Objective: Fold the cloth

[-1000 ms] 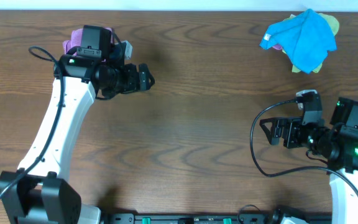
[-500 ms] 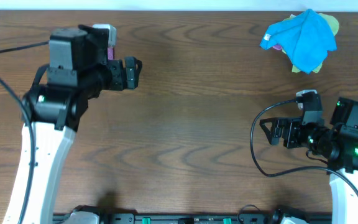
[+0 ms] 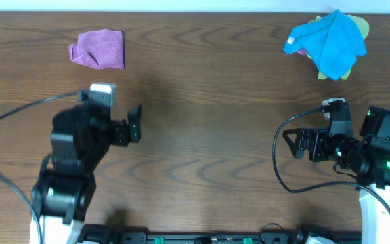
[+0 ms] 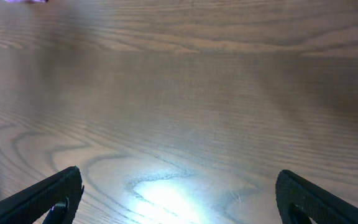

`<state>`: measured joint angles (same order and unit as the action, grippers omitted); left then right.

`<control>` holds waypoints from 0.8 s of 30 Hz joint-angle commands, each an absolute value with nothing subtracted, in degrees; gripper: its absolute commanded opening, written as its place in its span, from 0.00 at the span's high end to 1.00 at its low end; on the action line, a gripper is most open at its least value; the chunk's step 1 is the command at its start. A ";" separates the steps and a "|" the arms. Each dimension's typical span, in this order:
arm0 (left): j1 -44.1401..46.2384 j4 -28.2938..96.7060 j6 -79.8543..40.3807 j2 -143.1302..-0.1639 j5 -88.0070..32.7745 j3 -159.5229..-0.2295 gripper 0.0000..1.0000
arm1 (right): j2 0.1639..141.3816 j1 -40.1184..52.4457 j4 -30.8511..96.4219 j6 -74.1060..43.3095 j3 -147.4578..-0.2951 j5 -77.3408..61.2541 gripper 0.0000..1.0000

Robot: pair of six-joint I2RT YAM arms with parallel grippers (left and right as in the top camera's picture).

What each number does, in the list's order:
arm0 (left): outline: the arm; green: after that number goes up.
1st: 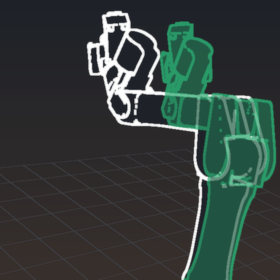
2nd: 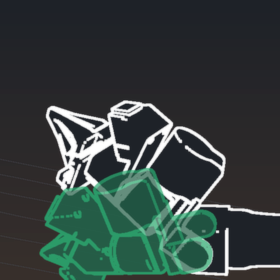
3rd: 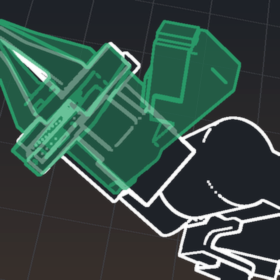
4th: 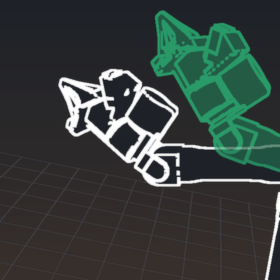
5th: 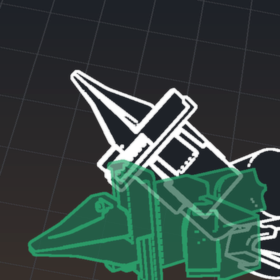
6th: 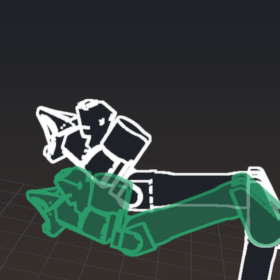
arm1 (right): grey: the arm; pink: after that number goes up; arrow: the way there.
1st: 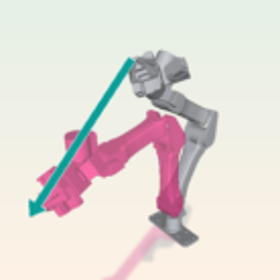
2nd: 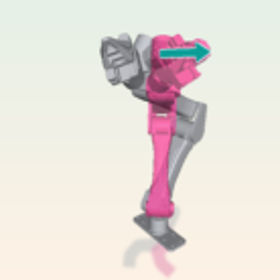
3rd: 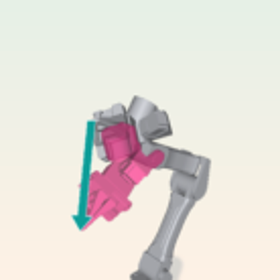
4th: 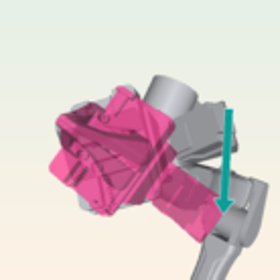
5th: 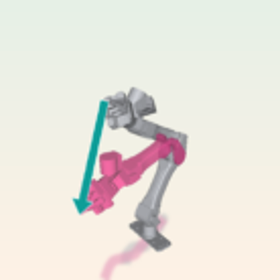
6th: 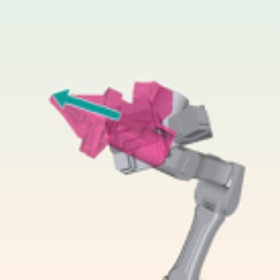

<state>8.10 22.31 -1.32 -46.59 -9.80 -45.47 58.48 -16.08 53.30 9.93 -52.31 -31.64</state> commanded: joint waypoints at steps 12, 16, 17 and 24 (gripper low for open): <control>4.75 27.18 9.21 -21.69 -0.54 -28.32 0.05 | 58.41 -16.53 53.36 10.79 -52.25 -32.80 0.01; 4.78 33.01 9.19 -16.58 1.15 -26.48 0.05 | 58.41 -16.53 53.34 10.79 -52.25 -32.80 0.01; 4.78 34.54 9.13 -15.68 1.48 -26.37 0.05 | 58.41 -16.53 53.34 10.79 -52.25 -32.80 0.01; 4.75 44.75 8.54 -10.31 3.66 -26.35 0.05 | 58.41 -16.53 53.36 10.79 -52.25 -32.80 0.01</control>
<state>5.02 43.40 7.97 -11.77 1.80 -26.63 58.50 -16.16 53.28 9.96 -52.31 -31.70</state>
